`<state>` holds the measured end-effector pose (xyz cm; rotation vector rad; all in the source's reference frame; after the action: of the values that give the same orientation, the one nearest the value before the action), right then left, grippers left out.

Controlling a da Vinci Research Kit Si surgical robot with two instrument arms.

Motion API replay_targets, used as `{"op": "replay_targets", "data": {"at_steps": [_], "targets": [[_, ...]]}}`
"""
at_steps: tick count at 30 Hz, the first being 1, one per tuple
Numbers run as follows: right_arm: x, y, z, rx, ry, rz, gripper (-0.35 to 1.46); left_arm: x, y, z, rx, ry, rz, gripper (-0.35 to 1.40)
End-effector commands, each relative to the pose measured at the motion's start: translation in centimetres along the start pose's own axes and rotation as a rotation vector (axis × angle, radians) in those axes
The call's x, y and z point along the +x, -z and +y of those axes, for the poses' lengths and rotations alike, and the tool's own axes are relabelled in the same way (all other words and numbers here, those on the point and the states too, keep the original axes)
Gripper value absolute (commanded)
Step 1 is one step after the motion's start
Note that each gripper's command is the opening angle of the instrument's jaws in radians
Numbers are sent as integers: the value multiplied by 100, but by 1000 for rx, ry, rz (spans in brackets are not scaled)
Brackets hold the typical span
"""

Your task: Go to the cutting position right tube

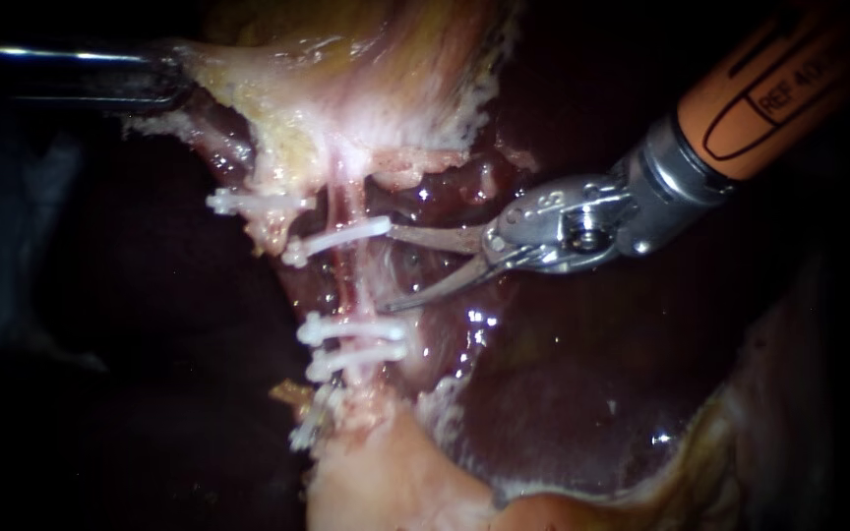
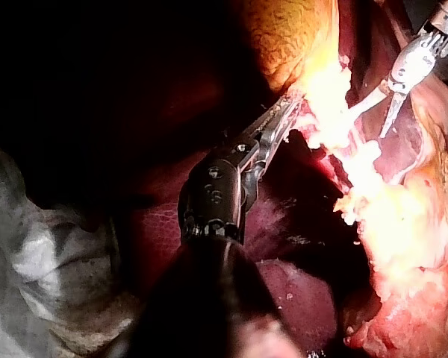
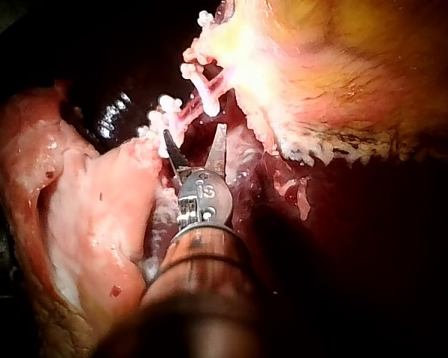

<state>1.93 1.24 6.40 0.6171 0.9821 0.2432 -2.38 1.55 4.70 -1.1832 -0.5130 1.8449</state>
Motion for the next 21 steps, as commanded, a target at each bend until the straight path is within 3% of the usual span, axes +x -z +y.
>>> {"op": "replay_targets", "data": {"at_steps": [1,15,21], "targets": [[0,-2,-1,10,-9,6,116,0,0,0,0,0,0,-35],[5,-29,1,93,-47,41,113,0,0,1,0,0,0,-35],[7,-43,2,141,-77,74,113,0,1,1,0,0,0,-35]]}}
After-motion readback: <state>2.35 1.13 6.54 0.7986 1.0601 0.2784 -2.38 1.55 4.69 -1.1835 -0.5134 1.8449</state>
